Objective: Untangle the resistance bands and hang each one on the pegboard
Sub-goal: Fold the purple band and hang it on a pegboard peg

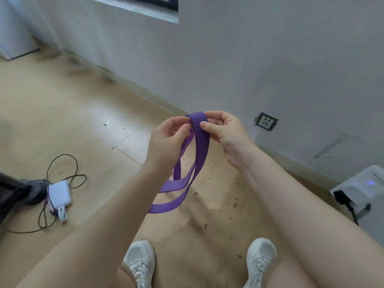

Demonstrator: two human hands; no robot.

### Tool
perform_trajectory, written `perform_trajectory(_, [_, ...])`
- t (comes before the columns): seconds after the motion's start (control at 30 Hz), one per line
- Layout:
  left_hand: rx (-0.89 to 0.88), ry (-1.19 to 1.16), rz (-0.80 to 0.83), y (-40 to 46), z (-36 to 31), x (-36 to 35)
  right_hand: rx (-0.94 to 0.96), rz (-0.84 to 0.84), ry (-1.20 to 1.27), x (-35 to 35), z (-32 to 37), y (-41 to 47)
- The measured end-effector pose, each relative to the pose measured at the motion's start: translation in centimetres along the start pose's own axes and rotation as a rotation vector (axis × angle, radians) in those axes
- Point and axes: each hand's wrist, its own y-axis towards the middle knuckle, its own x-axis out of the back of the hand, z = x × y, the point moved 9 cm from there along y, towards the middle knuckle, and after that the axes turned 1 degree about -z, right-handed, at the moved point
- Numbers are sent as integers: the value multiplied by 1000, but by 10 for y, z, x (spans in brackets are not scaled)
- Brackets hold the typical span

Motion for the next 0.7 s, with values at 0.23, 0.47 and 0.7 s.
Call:
perform_trajectory(0.23, [-199,295,129,-15,7,0,-57,149,31,20,-10,-29])
perform_trajectory(0.47, [-16,186,525,-30,31,-40,-133,323,300,28,-8,-45])
perform_trajectory(0.7, [-54,182,533,-28,28,-52,-59,312,294,39,-4,-36])
